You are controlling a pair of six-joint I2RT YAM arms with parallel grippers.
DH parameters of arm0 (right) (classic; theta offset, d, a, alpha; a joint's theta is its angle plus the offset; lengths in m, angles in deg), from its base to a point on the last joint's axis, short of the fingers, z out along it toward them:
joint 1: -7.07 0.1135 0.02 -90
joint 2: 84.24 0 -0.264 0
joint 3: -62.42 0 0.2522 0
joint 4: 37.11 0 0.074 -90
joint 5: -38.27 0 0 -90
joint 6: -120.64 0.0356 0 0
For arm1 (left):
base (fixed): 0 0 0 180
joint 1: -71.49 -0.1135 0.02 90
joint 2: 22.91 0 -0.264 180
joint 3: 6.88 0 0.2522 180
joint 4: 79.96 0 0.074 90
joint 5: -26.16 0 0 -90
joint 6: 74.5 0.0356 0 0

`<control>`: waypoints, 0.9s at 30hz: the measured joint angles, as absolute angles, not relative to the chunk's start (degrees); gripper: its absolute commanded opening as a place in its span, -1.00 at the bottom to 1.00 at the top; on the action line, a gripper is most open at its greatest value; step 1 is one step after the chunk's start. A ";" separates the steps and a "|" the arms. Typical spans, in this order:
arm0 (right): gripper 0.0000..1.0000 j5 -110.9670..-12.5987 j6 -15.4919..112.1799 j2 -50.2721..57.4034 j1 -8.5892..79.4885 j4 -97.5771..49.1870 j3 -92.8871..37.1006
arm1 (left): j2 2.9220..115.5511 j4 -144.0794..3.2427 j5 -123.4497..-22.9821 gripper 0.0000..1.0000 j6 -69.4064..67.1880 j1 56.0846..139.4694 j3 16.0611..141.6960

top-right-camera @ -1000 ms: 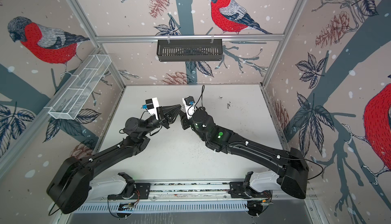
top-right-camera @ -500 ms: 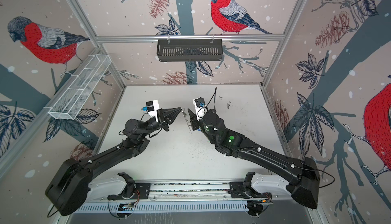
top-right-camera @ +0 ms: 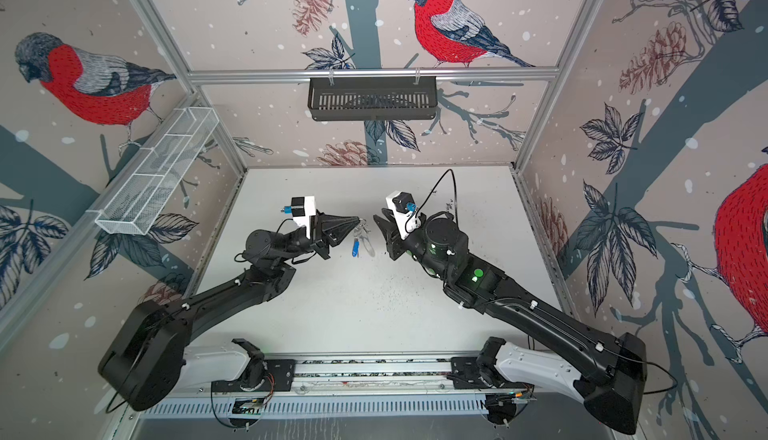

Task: Put the keys on the keyring

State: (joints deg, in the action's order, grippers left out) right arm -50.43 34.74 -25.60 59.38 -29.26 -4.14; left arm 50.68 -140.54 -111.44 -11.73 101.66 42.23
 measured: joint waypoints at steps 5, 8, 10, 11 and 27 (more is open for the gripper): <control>-0.43 -56.05 33.67 -24.77 59.12 -29.39 -4.14 | 51.02 -141.05 -114.24 -1.00 -12.77 101.66 42.49; -0.43 -57.77 33.47 -24.80 59.14 -29.48 -4.14 | 51.02 -142.12 -115.35 -1.00 -13.08 101.66 42.49; -0.44 -58.74 33.45 -24.80 59.14 -29.43 -4.14 | 51.05 -142.71 -116.16 -1.00 -13.21 101.66 42.49; -0.44 -59.11 33.45 -24.80 59.14 -29.43 -4.14 | 51.07 -143.12 -116.33 -1.00 -13.26 101.66 42.49; -0.47 -62.21 33.56 -24.31 61.17 -29.26 -3.04 | 53.71 -149.70 -116.31 -1.00 -17.26 101.25 42.36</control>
State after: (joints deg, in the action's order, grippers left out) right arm -62.21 33.56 -24.31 61.17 -29.26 -3.04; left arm 53.71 -149.70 -116.31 -17.26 101.25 42.36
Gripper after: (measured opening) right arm 0.267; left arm 0.049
